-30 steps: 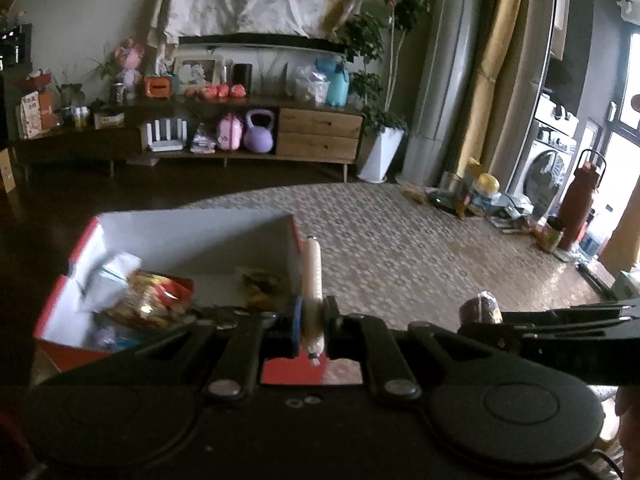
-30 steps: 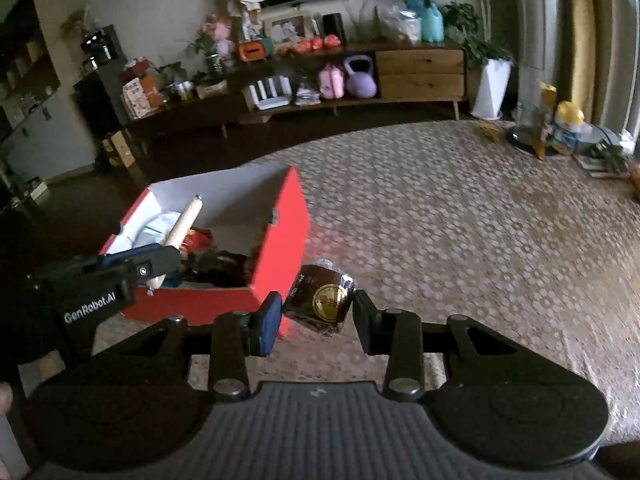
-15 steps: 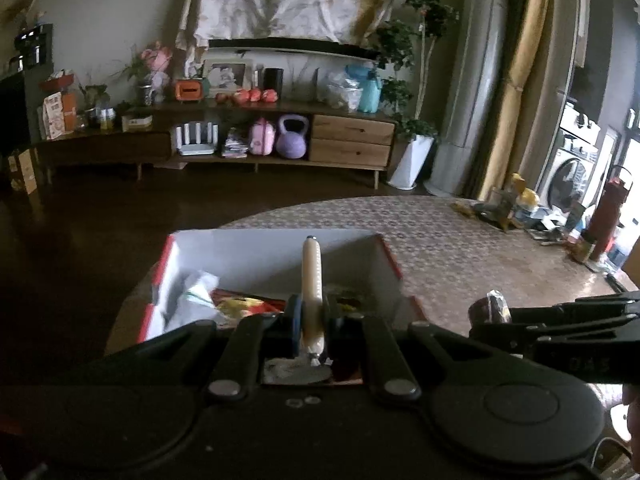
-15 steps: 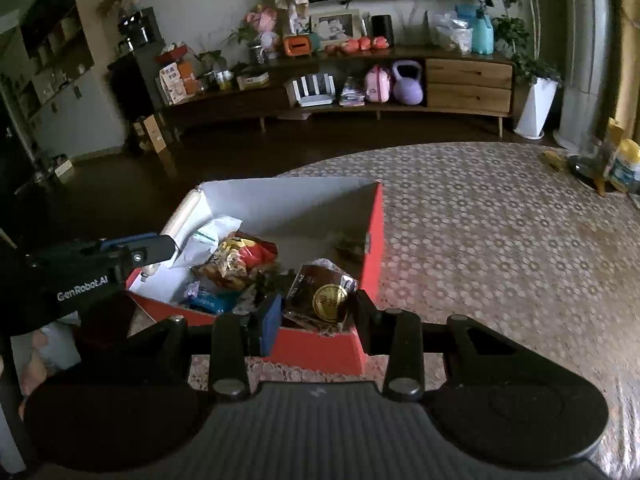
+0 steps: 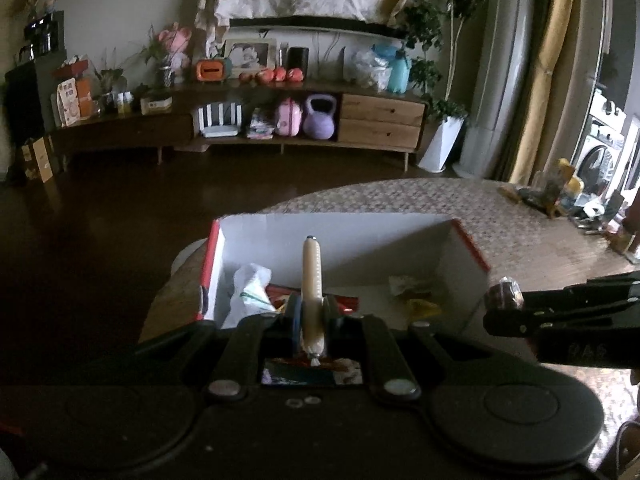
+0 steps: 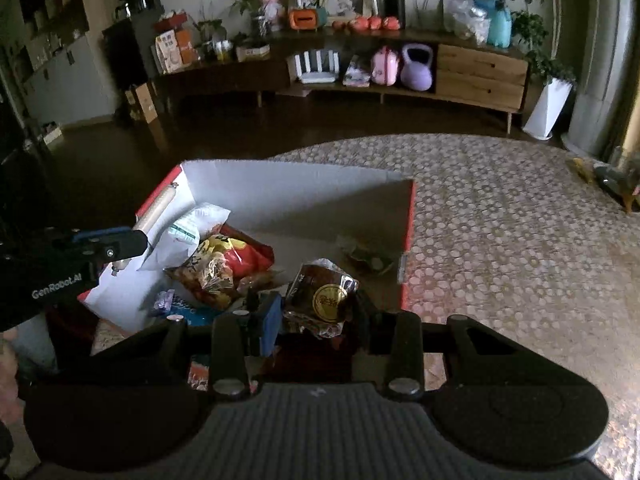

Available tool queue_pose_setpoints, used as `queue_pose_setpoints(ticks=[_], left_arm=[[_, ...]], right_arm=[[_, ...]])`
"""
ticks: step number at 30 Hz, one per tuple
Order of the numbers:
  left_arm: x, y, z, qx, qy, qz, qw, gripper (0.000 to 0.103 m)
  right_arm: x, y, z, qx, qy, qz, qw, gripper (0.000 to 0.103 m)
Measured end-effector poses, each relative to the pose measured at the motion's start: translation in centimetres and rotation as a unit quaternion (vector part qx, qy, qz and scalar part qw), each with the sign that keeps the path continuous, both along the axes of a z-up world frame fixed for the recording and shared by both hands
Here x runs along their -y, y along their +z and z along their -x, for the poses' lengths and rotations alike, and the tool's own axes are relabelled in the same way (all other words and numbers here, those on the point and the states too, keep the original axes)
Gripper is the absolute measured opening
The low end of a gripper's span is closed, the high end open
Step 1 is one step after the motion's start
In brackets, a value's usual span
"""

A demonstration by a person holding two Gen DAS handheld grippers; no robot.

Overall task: Organize snacks
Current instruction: 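Carry the stick and round packet over the red shoebox, then open both grippers to drop the stick and round packet into the box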

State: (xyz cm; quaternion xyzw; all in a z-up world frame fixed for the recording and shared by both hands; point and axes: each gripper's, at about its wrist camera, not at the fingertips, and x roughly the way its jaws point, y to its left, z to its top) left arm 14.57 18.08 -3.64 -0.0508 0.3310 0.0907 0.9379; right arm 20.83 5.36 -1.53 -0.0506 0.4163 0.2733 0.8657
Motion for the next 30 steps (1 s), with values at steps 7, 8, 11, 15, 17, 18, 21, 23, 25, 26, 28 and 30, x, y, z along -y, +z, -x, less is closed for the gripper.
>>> queue_pose_setpoints(ticks=[7, 8, 11, 15, 17, 18, 21, 23, 25, 26, 28, 30], left_arm=[[-1.6, -2.2, -1.4, -0.026, 0.010, -0.004, 0.9996, 0.008], [-1.6, -2.4, -1.5, -0.029, 0.011, -0.004, 0.9995, 0.008], [-1.8, -3.2, -1.7, -0.038, 0.012, -0.001, 0.9992, 0.008], [-1.8, -3.9, -2.0, -0.045, 0.008, 0.004, 0.9989, 0.008], [-1.8, -4.4, -2.1, -0.052, 0.005, 0.007, 0.9986, 0.008], [-1.9, -4.5, -2.0, -0.054, 0.004, 0.009, 0.9985, 0.008], [-1.8, -5.0, -1.9, -0.060, 0.000, 0.010, 0.9982, 0.008], [-1.8, -5.2, -1.7, -0.065, -0.001, 0.013, 0.9978, 0.009], [-1.8, -5.4, -1.6, -0.071, -0.002, 0.018, 0.9973, 0.012], [-1.8, -5.5, -1.6, -0.072, -0.002, 0.019, 0.9972, 0.012], [-1.7, -5.5, -1.4, -0.073, -0.001, 0.019, 0.9971, 0.019], [-1.6, -5.4, -1.1, -0.072, -0.002, 0.022, 0.9972, 0.023]], right_arm=[[-1.6, -2.1, -1.7, -0.016, 0.005, 0.017, 1.000, 0.038], [-1.8, -2.4, -1.9, -0.018, 0.005, 0.019, 1.000, 0.038], [-2.4, -3.0, -2.4, -0.024, 0.004, 0.024, 0.999, 0.038], [-2.8, -3.6, -2.6, -0.029, 0.005, 0.026, 0.999, 0.038], [-2.8, -3.7, -2.6, -0.030, 0.005, 0.025, 0.999, 0.038], [-2.9, -3.7, -2.6, -0.030, 0.006, 0.024, 0.999, 0.038], [-2.8, -3.9, -2.6, -0.035, 0.004, 0.022, 0.999, 0.038], [-2.6, -4.1, -2.6, -0.039, 0.000, 0.020, 0.999, 0.040], [-2.5, -4.1, -2.4, -0.040, 0.003, 0.016, 0.999, 0.041], [-2.4, -4.0, -2.3, -0.041, 0.005, 0.012, 0.999, 0.044], [-2.2, -3.9, -1.9, -0.039, 0.008, 0.006, 0.999, 0.054], [-2.0, -3.9, -1.5, -0.036, 0.007, 0.004, 0.999, 0.059]])
